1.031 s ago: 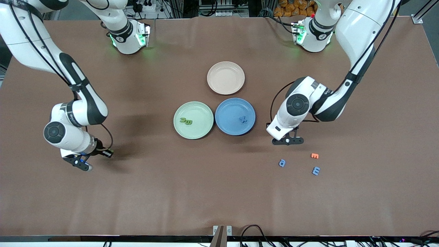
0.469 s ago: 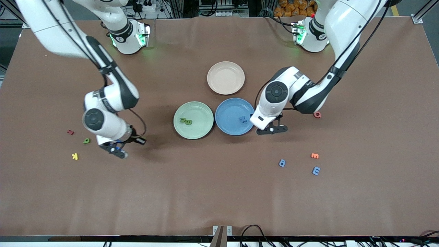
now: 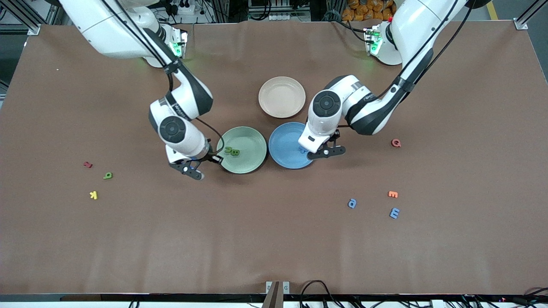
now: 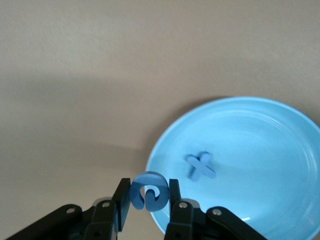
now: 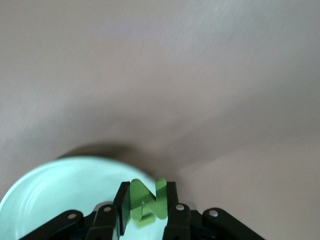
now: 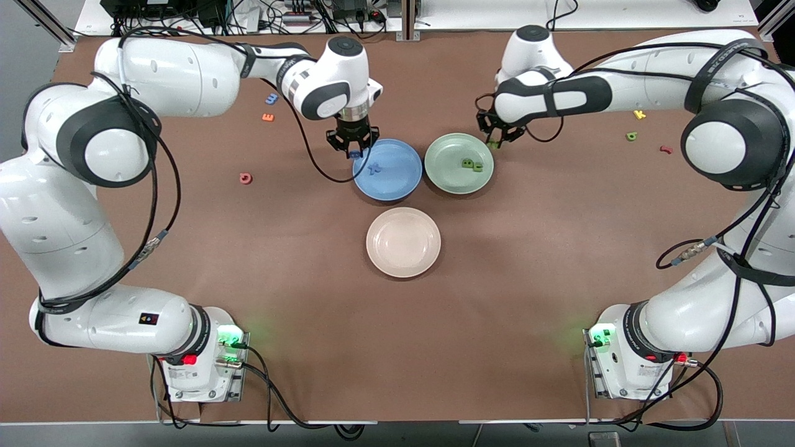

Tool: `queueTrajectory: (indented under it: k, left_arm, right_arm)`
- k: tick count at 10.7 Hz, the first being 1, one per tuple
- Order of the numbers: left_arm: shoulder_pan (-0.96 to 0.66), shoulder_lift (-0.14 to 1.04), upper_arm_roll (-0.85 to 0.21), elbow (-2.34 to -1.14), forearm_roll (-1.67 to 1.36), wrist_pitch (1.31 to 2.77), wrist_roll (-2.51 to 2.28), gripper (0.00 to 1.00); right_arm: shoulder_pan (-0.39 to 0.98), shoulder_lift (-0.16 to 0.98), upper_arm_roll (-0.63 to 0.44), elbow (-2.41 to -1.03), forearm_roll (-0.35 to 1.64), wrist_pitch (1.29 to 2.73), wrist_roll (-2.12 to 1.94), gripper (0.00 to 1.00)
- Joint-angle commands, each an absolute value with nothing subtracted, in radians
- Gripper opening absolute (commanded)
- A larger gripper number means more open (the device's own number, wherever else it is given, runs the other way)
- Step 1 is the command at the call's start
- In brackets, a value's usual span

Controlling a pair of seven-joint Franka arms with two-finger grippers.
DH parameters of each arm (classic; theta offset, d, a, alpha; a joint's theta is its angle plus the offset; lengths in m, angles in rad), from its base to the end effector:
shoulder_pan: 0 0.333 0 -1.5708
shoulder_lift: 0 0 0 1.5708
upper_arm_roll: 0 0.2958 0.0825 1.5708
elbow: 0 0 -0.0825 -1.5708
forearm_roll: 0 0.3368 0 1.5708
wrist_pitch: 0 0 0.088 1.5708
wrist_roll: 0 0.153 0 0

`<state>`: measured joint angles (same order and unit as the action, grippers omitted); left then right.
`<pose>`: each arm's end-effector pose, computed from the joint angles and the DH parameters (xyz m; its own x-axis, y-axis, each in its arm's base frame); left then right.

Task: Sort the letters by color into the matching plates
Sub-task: 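Drop the N on the green plate while the left gripper drops the c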

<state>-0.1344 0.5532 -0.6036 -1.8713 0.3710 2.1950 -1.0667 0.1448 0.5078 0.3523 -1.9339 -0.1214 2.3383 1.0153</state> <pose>0.4477 -0.3606 0.2203 0.9863 0.1467 -0.0760 0.1410 -0.9871 -0.0763 0.5062 0.2662 0.2018 0.8880 -0.4469 -0.1084 -0.4487 -0.8936 0.0092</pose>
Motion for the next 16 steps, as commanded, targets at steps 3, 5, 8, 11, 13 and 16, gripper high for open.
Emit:
queueTrajectory:
  k: [3,5,8,11,13,16]
  left_arm:
    - [-0.253,0.554,-0.603,-1.867,0.385,2.197,-1.238,0.00]
    - [-0.279,0.578,-0.603,-1.842,0.387,2.195,-1.267,0.02]
    - [-0.295,0.594,-0.603,-1.815,0.384,2.195,-1.272,0.08]
    - [-0.295,0.629,-0.600,-1.769,0.387,2.195,-1.270,0.21]
    - [-0.291,0.627,-0.598,-1.767,0.387,2.194,-1.269,0.56]
    - [-0.284,0.621,-0.597,-1.767,0.387,2.186,-1.266,0.77]
  right_arm:
    - [0.245,0.495,0.354,-1.962,-0.051,2.336,1.095,0.09]
    - [0.250,0.497,0.354,-1.962,-0.051,2.335,1.123,0.99]
    - [0.250,0.495,0.354,-1.957,-0.063,2.335,1.131,1.00]
    - [0.209,0.483,0.354,-1.960,-0.069,2.332,1.076,1.00]
    - [0.125,0.459,0.351,-1.959,-0.067,2.310,0.979,1.00]
    - [-0.013,0.454,0.348,-1.962,-0.069,2.309,0.829,1.00]
